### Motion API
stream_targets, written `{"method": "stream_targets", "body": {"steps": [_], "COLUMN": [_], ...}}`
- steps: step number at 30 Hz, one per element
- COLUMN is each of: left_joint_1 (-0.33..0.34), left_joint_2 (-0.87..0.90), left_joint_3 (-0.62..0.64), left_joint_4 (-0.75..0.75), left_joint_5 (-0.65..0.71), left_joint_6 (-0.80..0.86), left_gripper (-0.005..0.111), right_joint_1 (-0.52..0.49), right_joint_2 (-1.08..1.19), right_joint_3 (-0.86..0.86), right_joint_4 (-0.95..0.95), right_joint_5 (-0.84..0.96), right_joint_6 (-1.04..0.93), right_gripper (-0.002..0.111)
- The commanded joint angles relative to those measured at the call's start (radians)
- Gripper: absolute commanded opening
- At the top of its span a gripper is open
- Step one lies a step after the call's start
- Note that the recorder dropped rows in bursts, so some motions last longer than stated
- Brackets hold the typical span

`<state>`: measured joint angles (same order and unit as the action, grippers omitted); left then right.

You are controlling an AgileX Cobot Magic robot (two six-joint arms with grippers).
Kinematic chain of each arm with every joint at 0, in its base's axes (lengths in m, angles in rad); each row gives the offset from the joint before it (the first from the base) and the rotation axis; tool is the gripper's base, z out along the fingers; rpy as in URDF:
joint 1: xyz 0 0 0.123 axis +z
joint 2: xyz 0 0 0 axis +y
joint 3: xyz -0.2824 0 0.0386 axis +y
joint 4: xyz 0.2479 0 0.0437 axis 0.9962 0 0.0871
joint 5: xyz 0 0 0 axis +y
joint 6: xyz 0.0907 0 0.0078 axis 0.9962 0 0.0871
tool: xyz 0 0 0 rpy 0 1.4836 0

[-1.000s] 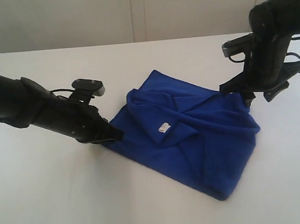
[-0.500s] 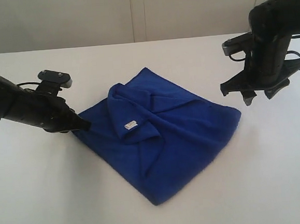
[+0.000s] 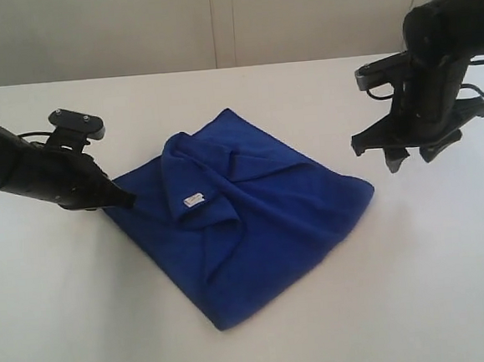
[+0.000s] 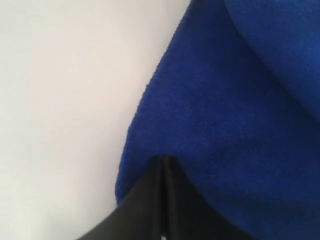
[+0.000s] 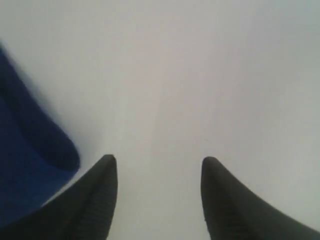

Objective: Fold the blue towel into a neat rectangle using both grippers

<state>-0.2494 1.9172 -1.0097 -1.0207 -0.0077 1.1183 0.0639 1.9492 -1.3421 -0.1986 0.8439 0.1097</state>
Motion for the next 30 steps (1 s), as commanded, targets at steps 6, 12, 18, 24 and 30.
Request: {"method": "stream_targets", "body": {"steps": [6, 12, 18, 24, 30], "left_joint_1": [0.008, 0.008, 0.008, 0.008, 0.008], "left_joint_2": [0.014, 0.014, 0.014, 0.014, 0.006], "left_joint_3": [0.007, 0.007, 0.007, 0.007, 0.007], "left_joint_4": [0.012, 0.012, 0.012, 0.012, 0.012], "left_joint_5": [-0.022, -0.022, -0.022, -0.021, -0.015], "left_joint_6": [0.006, 0.006, 0.006, 0.006, 0.006], "left_gripper": [0.000, 0.000, 0.000, 0.000, 0.000], "right_joint_1": [-0.006, -0.006, -0.006, -0.006, -0.006], "right_joint_2": [0.002, 0.083, 0.149, 0.152, 0.099], "right_joint_3": [0.006, 0.006, 0.006, 0.006, 0.006], "right_joint_4": [0.367, 0.365, 0.251, 0.224, 0.224], "right_joint_5": [-0.013, -0.007, 0.037, 0.039, 0.039], "right_joint_6": [-0.350, -0.350, -0.208, -0.181, -0.174], "right_gripper": [0.027, 0.023, 0.023, 0.023, 0.023]}}
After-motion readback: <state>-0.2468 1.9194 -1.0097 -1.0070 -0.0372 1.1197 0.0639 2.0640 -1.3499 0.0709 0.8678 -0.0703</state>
